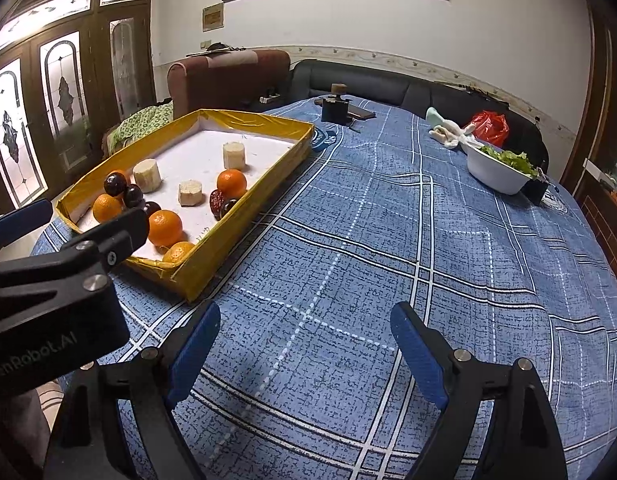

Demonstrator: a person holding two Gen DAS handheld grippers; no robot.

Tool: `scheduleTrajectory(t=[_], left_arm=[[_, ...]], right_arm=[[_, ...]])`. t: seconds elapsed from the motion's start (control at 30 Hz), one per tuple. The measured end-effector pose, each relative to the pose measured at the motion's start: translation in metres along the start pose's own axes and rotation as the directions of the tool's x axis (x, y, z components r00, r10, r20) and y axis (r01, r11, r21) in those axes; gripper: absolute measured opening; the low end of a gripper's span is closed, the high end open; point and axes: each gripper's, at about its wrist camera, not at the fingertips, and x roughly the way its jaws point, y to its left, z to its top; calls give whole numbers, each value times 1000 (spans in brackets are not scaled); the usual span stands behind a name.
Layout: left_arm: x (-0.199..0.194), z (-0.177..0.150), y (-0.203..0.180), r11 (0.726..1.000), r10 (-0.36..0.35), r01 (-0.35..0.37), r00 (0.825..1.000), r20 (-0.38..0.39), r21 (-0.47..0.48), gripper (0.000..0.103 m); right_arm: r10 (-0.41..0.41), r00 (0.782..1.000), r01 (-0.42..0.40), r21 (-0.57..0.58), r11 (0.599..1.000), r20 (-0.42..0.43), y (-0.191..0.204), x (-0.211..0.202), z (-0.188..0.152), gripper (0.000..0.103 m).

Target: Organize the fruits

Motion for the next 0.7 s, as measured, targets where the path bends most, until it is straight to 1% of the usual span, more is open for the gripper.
scheduleTrajectory(t=[0.27,0.7], left_arm=[[5,-1,2,1000,-9,9,999,-33,-12,103],[7,-2,0,1000,-16,16,999,-51,-6,103]], right_arm=[[3,1000,-3,-8,1000,1,3,0,0,91],[9,1000,-9,-9,1000,-9,5,1,0,92]])
